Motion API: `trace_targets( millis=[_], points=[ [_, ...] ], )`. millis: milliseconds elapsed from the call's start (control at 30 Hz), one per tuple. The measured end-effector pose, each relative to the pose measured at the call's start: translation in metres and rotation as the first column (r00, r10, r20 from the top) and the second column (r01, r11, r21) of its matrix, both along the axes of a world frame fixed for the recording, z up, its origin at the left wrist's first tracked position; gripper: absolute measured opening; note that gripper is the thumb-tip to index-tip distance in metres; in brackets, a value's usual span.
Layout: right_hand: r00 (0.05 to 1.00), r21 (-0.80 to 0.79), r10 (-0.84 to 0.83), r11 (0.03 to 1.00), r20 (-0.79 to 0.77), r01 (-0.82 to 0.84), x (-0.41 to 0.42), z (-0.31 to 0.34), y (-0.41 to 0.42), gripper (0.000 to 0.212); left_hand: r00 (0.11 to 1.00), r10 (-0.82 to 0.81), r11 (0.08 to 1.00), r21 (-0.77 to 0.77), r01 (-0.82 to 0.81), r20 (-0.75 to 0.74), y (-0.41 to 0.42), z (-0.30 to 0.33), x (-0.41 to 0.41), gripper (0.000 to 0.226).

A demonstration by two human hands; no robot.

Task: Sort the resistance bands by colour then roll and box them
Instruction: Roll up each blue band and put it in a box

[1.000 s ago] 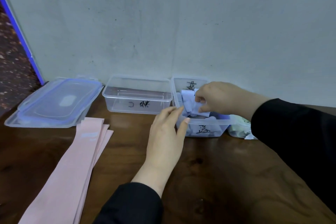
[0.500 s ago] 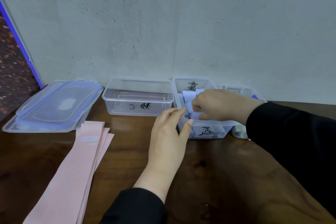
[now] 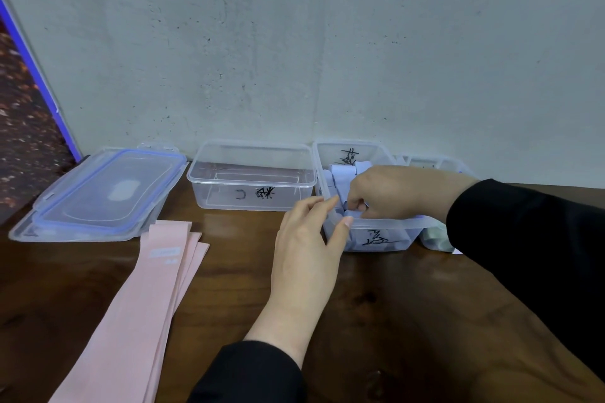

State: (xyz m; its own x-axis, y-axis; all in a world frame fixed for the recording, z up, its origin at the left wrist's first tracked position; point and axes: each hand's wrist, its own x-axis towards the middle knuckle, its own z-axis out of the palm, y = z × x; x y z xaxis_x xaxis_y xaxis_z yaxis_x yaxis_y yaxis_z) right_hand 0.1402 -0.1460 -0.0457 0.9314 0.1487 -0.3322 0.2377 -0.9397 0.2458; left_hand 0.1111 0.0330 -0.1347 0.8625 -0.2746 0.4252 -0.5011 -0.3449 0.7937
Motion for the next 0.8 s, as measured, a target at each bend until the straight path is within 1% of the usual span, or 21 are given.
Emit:
trace_targets(
  millis=[33,100,200,267,333,400,500,600,667,733,800],
  points=[
    [1.000,0.025,-0.012,1.000,-0.016,0.012,-0.001,0.002,0.001,0.022,1.000,-0.001,1.000,0.002,0.001,0.002,0.000,0.000,0.000,0.041],
    [0.995,0.097,-0.089,0.991,-0.045,0.093,-0.004,0.007,0.002,0.015,1.000,-0.006,1.000,0.011,0.006,0.000,0.000,0.000,0.000,0.041],
    [0.983,0.183,-0.179,0.966,-0.031,0.182,-0.008,0.016,0.001,0.026,1.000,-0.005,1.000,0.018,0.005,-0.003,0.001,0.000,0.000,0.042],
    [0.980,0.216,-0.201,0.957,0.002,0.195,-0.012,0.018,0.000,0.027,1.000,-0.006,1.000,0.026,0.006,-0.001,0.001,0.000,0.000,0.042],
    [0.973,0.247,-0.218,0.949,0.074,0.194,-0.015,0.019,0.000,0.025,1.000,-0.011,0.999,0.033,0.011,0.008,0.001,0.000,0.001,0.043],
    [0.957,0.299,-0.229,0.939,0.177,0.170,-0.018,0.019,0.000,0.025,1.000,-0.011,0.999,0.038,0.010,0.025,0.000,-0.001,0.001,0.043],
    [0.900,0.414,-0.257,0.905,0.352,0.097,-0.030,0.020,0.003,0.027,0.998,0.023,1.000,-0.001,-0.023,0.063,0.000,0.000,-0.001,0.043],
    [0.806,0.612,-0.363,0.791,0.468,0.001,-0.055,0.015,0.020,0.028,0.977,0.129,0.984,-0.144,-0.105,0.170,0.001,0.007,-0.009,0.032],
    [0.745,0.715,-0.446,0.697,0.497,-0.060,-0.075,0.005,0.041,0.027,0.963,0.191,0.963,-0.229,-0.146,0.191,0.002,0.016,-0.020,0.024],
    [0.713,0.791,-0.515,0.605,0.475,-0.090,-0.093,-0.012,0.063,0.021,0.969,0.202,0.949,-0.274,-0.158,0.142,0.006,0.027,-0.032,0.020],
    [0.734,0.846,-0.540,0.526,0.412,-0.087,-0.107,-0.031,0.087,0.015,0.985,0.167,0.949,-0.277,-0.149,0.046,0.015,0.042,-0.041,0.015]
  ],
)
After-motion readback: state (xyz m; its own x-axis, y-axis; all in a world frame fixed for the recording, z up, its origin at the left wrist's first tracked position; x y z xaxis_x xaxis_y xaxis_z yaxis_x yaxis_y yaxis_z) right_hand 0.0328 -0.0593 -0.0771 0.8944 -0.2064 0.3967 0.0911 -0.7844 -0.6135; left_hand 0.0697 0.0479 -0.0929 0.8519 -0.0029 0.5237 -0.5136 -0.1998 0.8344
